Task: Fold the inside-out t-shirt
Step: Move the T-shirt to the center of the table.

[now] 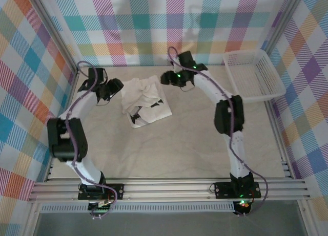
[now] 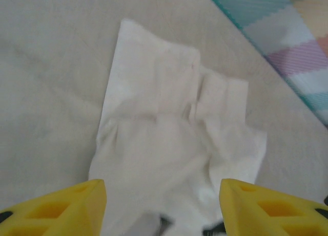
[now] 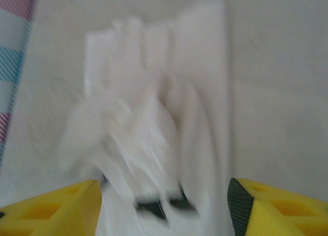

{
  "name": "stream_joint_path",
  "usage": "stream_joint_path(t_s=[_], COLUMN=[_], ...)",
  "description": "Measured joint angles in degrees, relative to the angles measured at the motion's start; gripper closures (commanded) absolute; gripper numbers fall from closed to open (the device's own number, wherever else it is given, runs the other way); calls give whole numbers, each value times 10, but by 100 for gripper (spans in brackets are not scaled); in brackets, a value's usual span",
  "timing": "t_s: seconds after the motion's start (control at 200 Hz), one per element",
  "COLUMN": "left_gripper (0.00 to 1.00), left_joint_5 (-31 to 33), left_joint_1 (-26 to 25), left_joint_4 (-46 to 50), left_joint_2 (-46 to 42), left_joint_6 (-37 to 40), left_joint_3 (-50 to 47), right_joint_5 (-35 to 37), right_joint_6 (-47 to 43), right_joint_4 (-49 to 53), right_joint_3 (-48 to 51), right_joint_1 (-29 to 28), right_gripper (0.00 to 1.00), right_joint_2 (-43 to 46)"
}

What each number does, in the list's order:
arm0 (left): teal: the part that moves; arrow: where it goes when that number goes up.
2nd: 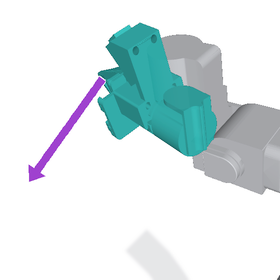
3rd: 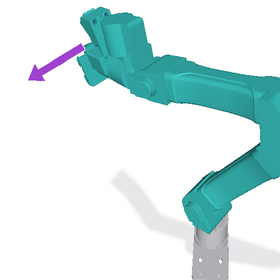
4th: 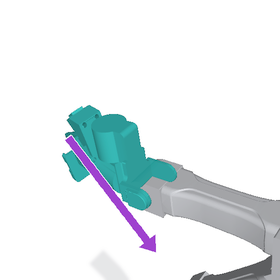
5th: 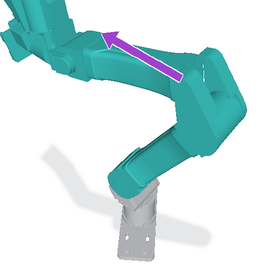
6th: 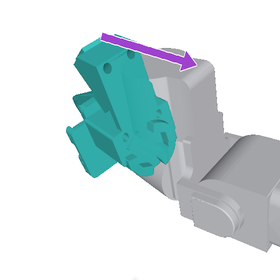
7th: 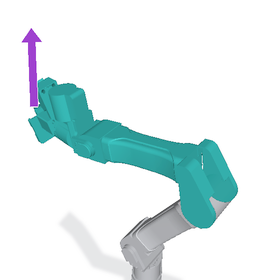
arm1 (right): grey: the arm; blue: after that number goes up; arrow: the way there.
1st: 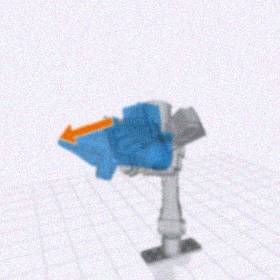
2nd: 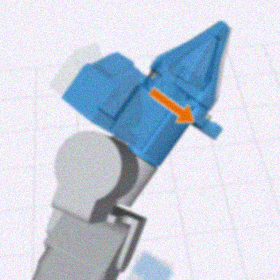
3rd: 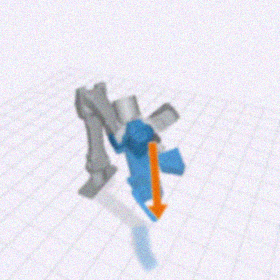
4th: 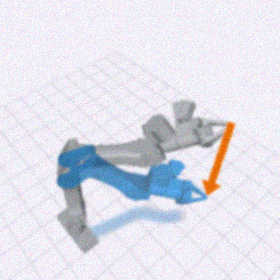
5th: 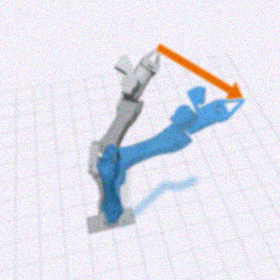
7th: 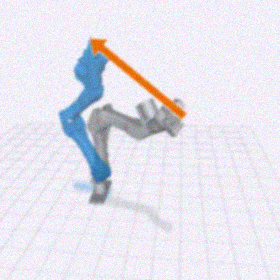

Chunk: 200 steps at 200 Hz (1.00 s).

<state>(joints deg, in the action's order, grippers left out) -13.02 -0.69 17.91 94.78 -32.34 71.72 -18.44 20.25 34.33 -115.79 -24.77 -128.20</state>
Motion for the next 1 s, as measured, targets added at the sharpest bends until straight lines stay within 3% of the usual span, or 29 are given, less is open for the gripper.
stream_joint_path(t_s=[0.07,0.135,0.26,0.37,0.435,0.535,0.575,0.605,0.78,0.905,0.945,1.0], left_gripper=[41,41,42,48,58,84,95,100,100,100,86,55], left_joint_5=[-2,0,7,-1,-14,-28,-35,-40,-55,-63,-66,-70], left_joint_1=[-12,-33,-90,-111,-115,-120,-122,-123,-136,-205,-236,-281], left_joint_4=[-3,-1,10,10,5,-3,-6,-7,-3,17,27,39], left_joint_2=[-66,-108,-115,-86,-45,24,36,38,-10,-135,-180,-252], left_joint_6=[-9,-12,-13,-17,-17,-14,-14,-13,-13,-35,-52,-86], left_joint_3=[-71,-126,-183,-206,-201,-185,-184,-184,-225,-335,-371,-422], right_joint_5=[-1,-7,-18,-29,-34,-46,-51,-53,-68,-69,-68,-64], right_joint_6=[2,2,3,16,23,31,33,36,39,48,52,64], right_joint_4=[-35,-54,-85,-99,-88,-104,-105,-106,-137,-146,-148,-146], right_joint_3=[143,210,255,250,229,207,206,209,329,502,560,628], right_joint_1=[12,13,-2,-16,-19,-22,-27,-30,-42,-55,-63,-82], right_gripper=[35,36,38,48,58,92,99,100,100,100,92,63], right_joint_2=[78,101,75,31,16,6,6,6,62,182,229,288])
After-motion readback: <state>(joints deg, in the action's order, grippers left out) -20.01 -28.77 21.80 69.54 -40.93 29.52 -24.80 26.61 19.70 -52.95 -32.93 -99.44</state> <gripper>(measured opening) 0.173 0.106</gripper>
